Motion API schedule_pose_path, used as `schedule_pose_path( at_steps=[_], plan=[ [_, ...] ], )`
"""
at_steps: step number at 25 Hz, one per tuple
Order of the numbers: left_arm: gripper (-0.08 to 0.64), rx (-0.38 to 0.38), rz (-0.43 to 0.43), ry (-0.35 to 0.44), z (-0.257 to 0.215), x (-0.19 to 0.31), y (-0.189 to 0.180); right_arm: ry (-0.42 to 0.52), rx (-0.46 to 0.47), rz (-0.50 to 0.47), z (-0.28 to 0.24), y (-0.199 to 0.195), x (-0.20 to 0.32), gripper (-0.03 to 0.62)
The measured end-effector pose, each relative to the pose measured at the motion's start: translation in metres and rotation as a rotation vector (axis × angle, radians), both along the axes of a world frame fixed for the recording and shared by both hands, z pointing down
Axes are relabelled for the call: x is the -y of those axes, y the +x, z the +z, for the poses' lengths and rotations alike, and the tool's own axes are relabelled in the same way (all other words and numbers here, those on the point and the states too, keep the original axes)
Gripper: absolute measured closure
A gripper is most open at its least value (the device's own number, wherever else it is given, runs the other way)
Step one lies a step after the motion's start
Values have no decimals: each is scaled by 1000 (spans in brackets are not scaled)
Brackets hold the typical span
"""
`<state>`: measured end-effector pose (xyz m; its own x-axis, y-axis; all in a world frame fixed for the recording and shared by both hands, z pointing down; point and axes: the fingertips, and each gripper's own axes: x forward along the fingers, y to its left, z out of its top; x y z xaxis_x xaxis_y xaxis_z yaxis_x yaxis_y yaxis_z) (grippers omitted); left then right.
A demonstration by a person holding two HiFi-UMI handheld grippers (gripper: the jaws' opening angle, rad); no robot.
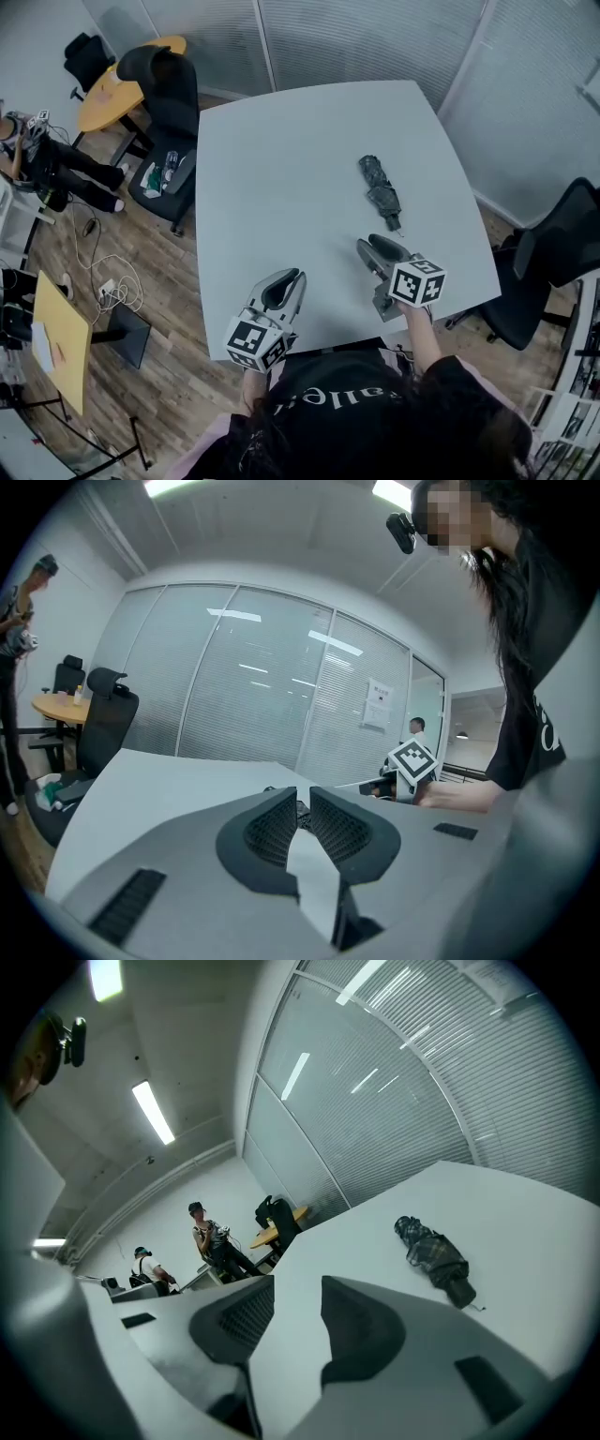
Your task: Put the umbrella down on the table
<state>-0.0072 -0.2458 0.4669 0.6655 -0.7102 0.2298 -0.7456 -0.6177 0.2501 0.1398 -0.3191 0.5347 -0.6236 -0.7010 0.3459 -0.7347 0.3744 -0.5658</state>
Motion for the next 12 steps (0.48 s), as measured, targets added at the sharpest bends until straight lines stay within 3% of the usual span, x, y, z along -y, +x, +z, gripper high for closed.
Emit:
schedule_pose_path(
  at_steps=[12],
  plan=[
    [500,-12,48,19,-3,-52,-57,21,4,-22,-7,-85,-86,469]
  ],
)
